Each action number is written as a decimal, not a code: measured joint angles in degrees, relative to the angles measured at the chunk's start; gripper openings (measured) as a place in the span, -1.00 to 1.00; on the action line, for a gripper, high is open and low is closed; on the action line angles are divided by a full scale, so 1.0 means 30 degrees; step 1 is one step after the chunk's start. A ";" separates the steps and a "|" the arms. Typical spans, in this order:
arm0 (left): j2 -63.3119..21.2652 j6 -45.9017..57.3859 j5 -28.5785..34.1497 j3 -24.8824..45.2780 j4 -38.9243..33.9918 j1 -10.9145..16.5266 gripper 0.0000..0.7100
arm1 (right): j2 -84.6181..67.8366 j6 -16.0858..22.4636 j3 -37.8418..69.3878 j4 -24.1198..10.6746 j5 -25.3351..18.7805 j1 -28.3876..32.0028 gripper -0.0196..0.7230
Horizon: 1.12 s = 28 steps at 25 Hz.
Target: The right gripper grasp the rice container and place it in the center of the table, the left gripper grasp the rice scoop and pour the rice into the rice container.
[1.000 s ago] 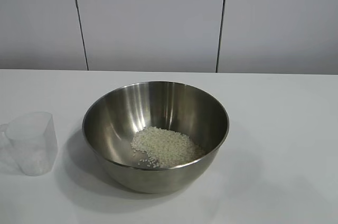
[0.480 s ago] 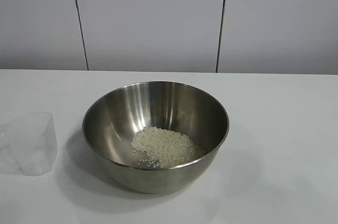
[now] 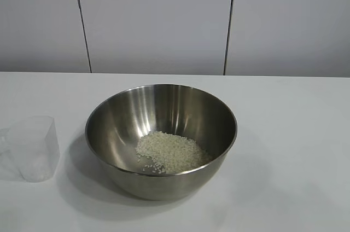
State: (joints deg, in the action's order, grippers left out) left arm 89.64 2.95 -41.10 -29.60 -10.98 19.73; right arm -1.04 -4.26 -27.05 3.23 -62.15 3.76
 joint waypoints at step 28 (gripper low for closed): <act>-2.6147 0.0110 3.0726 -0.2858 0.0140 -1.0821 0.02 | 0.0000 0.0000 0.0000 0.0054 0.0021 0.0000 0.33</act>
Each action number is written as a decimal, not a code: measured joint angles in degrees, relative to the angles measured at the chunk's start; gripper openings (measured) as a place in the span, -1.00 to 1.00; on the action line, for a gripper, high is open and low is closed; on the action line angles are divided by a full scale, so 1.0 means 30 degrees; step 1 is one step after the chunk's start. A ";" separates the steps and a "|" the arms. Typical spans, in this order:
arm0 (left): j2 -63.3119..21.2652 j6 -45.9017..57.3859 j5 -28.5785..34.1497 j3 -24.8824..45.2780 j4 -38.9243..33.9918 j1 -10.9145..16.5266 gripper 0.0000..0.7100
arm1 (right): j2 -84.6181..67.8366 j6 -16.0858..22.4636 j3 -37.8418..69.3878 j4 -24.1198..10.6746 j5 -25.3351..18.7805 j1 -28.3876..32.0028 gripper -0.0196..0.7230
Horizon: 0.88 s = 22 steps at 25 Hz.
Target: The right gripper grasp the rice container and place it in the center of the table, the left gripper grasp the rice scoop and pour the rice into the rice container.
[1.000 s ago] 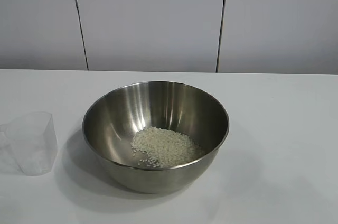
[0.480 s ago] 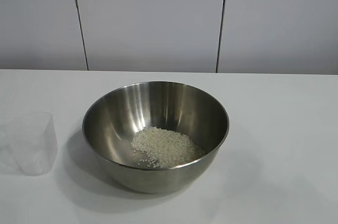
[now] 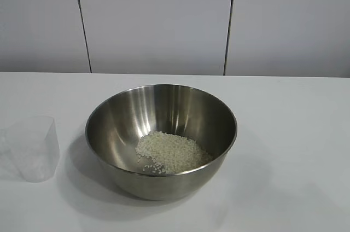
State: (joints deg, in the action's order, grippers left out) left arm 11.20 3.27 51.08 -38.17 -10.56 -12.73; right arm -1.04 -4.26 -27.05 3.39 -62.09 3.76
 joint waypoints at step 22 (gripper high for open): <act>-0.2166 -0.1968 0.4793 0.3514 0.3779 0.0000 0.02 | 0.0000 0.0000 0.0000 0.0000 -0.0018 0.0000 0.33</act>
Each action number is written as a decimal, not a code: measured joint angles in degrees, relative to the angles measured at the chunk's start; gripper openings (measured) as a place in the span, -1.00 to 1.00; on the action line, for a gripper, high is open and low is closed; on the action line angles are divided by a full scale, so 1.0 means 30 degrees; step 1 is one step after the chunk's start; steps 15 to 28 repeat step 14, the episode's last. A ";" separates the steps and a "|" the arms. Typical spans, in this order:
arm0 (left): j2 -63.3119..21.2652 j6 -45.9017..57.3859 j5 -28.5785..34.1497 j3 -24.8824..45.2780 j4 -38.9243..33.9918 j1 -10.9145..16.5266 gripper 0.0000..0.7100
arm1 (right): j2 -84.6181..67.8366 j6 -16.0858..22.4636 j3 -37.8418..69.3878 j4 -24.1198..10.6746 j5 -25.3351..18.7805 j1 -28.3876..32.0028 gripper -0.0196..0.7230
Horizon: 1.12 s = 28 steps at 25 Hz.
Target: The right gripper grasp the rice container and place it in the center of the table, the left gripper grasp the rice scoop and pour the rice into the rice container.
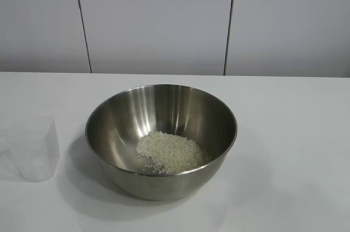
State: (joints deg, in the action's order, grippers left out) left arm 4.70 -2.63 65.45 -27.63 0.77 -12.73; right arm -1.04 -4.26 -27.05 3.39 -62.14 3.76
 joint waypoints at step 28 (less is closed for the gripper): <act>0.0000 -0.0038 -0.0263 0.0045 0.0000 0.0000 0.02 | 0.0000 0.0000 0.0000 0.0018 0.0000 0.0000 0.33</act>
